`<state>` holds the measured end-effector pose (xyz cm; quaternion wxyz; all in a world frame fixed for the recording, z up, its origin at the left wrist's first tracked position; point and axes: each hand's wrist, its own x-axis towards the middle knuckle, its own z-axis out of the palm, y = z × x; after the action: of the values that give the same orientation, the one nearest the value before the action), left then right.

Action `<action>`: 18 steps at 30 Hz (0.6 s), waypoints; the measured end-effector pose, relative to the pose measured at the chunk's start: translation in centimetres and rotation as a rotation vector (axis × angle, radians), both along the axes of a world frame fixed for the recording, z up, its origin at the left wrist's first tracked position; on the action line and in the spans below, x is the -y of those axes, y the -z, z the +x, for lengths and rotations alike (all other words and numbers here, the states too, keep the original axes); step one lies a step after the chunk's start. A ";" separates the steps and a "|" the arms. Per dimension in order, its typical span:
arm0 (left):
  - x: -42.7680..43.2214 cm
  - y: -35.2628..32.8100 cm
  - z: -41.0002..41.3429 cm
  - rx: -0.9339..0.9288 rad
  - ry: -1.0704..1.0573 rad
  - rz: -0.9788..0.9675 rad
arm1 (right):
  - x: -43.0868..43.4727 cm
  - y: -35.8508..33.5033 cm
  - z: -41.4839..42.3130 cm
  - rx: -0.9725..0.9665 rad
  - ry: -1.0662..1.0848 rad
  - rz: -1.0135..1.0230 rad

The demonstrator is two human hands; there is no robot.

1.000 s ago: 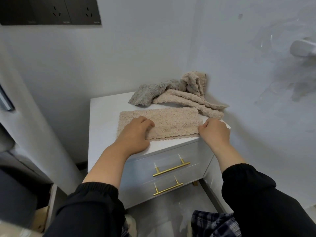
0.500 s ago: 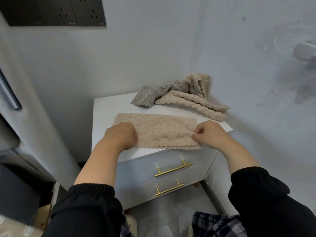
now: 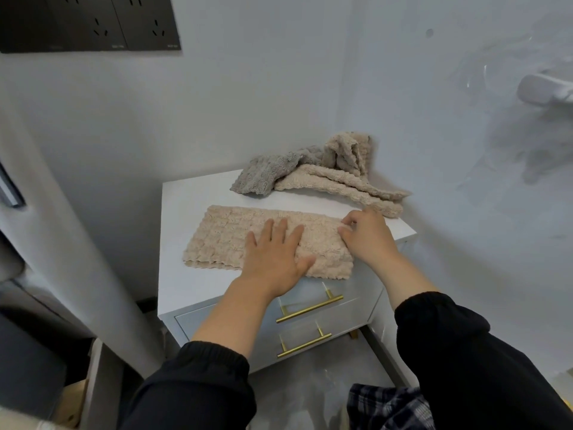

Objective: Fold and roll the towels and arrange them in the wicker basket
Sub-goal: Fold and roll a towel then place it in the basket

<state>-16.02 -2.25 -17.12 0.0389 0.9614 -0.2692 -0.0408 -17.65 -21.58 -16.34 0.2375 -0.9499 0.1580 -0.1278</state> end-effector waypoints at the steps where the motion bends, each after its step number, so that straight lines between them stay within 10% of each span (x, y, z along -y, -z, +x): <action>1: 0.0 0.1 0.0 0.002 -0.001 0.000 | -0.1 0.0 0.3 0.011 0.014 0.014; 18: 0.6 0.3 -0.6 0.029 -0.028 0.064 | -0.2 -0.1 0.7 -0.043 0.116 0.108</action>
<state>-16.66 -2.82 -17.42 0.0049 0.9663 -0.2548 -0.0351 -16.93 -21.38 -16.26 0.2771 -0.9276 0.2243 -0.1120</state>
